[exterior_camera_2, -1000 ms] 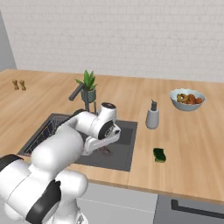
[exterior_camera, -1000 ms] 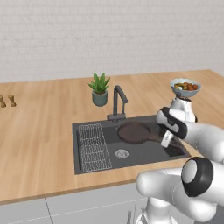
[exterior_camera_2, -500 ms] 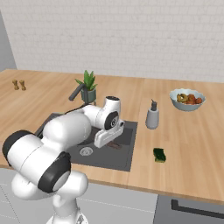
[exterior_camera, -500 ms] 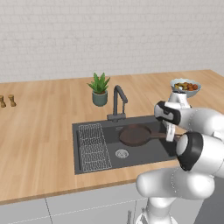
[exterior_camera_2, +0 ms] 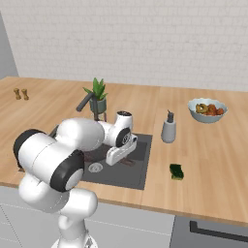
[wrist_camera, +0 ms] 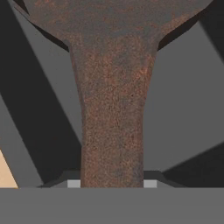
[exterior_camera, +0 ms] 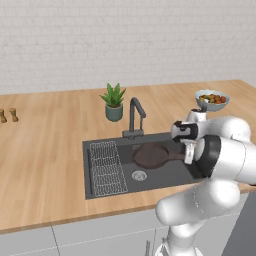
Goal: Pick the pan and sponge and place them into the sink. Then turn on the water.
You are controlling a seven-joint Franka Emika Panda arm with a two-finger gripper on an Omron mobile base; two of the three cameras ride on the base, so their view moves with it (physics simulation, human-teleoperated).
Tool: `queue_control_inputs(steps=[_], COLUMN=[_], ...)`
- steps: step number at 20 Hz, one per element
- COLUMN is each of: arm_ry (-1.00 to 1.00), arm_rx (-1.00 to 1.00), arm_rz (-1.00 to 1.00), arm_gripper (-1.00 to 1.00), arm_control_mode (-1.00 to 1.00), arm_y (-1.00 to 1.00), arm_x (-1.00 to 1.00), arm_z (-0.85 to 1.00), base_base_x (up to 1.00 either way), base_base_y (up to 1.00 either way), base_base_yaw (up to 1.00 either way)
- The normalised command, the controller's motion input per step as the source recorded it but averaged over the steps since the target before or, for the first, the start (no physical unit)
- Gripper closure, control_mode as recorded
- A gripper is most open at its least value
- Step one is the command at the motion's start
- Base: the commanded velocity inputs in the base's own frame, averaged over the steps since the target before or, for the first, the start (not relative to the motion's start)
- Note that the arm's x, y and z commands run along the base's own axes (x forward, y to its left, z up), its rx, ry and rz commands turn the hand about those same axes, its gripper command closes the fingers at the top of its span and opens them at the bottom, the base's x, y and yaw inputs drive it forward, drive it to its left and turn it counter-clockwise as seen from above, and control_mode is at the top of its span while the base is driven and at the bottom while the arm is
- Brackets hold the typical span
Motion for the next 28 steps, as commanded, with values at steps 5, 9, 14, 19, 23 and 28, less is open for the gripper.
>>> queue_control_inputs(steps=[5,9,14,19,23,28], arm_ry=[0.00,0.00,0.00,0.00,-0.02,0.00], arm_rx=[-0.02,-0.02,-0.04,0.00,0.00,0.00], arm_rz=[0.00,0.01,0.03,0.06,0.08,0.07], arm_gripper=[1.00,1.00,1.00,1.00,1.00,1.00], arm_control_mode=[-1.00,-1.00,-1.00,-1.00,-1.00,-1.00], arm_y=[0.01,0.00,0.09,0.10,0.05,0.01], arm_x=[0.26,0.21,0.25,0.32,0.40,0.44], arm_z=[-0.38,-0.43,-0.49,-0.52,-0.44,-0.40], base_base_x=[0.00,0.00,0.00,0.00,0.00,0.00], base_base_y=[0.00,0.00,0.00,0.00,0.00,0.00], base_base_yaw=[0.00,0.00,0.00,0.00,0.00,0.00])
